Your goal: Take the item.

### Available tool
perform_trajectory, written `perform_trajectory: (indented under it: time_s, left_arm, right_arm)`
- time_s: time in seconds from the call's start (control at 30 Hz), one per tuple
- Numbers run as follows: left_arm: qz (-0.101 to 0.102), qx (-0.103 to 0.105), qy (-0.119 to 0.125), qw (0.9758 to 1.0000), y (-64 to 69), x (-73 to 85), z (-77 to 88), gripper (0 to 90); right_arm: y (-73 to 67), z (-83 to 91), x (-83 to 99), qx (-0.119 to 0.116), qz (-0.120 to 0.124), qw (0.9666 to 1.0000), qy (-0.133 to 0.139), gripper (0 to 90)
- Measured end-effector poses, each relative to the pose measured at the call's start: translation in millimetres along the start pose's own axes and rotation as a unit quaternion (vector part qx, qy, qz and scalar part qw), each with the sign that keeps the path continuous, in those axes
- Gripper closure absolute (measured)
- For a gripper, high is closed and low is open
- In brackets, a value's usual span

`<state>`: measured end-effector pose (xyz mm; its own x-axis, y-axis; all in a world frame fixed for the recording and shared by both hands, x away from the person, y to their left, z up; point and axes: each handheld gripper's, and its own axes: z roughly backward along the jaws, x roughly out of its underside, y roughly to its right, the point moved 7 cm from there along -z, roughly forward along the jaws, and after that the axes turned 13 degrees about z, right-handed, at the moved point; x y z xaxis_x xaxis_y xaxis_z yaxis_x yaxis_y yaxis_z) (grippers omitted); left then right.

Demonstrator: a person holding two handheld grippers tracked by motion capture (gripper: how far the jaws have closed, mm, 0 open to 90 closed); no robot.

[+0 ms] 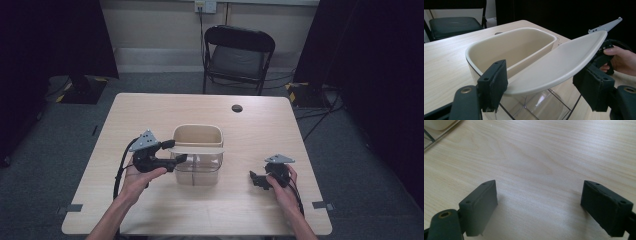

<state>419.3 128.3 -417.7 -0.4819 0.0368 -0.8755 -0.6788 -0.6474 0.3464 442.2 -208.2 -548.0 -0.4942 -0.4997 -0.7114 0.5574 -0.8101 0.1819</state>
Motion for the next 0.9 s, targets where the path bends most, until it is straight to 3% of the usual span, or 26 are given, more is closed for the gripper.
perform_trajectory:
  time_s: [0.9]
  left_arm:
    - [0.003,0.004,-0.002,1.0000,-1.9,-5.4,1.8,33.8]
  right_arm:
    - [-0.1,0.2,0.1,0.001,-0.001,1.0000,-0.001,13.1]
